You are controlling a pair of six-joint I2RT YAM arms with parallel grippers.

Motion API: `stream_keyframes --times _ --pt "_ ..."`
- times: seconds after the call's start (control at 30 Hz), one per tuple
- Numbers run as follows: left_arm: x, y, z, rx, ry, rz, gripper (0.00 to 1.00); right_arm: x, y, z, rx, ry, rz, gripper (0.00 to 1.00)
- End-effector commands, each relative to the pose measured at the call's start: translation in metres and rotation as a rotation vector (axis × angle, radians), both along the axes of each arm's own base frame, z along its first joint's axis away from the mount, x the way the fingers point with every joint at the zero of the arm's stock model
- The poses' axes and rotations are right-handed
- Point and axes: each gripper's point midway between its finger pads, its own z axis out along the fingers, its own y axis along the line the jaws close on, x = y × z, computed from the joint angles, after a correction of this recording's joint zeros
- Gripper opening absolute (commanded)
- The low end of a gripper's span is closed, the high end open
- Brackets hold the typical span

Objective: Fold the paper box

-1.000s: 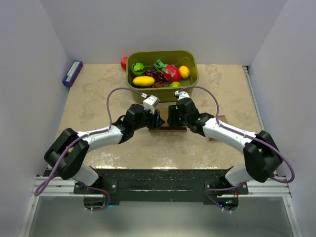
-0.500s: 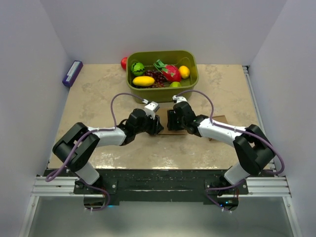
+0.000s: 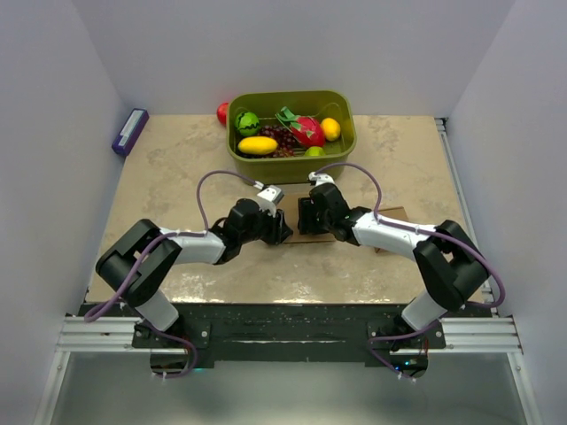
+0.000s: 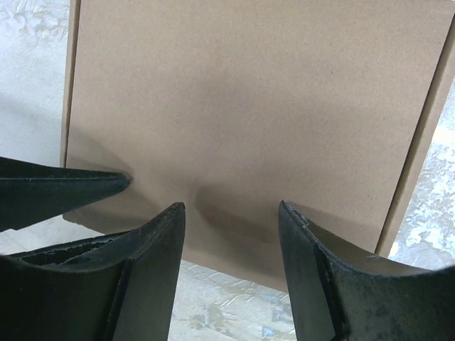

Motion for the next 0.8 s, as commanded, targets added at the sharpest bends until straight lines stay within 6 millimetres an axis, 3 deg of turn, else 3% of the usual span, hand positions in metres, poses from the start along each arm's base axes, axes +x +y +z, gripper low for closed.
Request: stream_keyframes --times 0.0,0.13,0.17,0.23,0.27,0.37,0.5,0.77 --pt "-0.007 0.006 -0.011 0.013 0.04 -0.003 0.42 -0.007 -0.005 -0.012 -0.01 0.049 -0.012 0.59" --pt "0.002 0.003 0.017 0.007 -0.015 0.0 0.47 0.0 0.003 0.023 0.035 0.002 0.014 0.63" --pt "0.01 0.001 0.036 -0.002 -0.065 0.004 0.51 0.003 0.002 0.031 0.049 -0.012 0.017 0.65" --pt "0.014 0.004 0.05 0.012 -0.091 0.015 0.58 0.008 0.007 0.054 0.107 -0.043 0.044 0.69" --pt "0.02 0.004 0.067 0.004 -0.135 0.025 0.64 0.012 0.005 0.062 0.121 -0.056 0.039 0.71" --pt "0.022 0.014 0.087 -0.013 -0.167 0.05 0.73 0.021 -0.002 0.08 0.131 -0.093 0.043 0.78" --pt "0.027 0.042 0.088 -0.054 -0.124 0.111 0.78 0.032 -0.022 0.075 0.129 -0.079 0.001 0.8" --pt "0.009 0.076 0.07 -0.106 -0.053 0.163 0.8 0.044 -0.059 0.039 0.198 -0.005 -0.057 0.75"
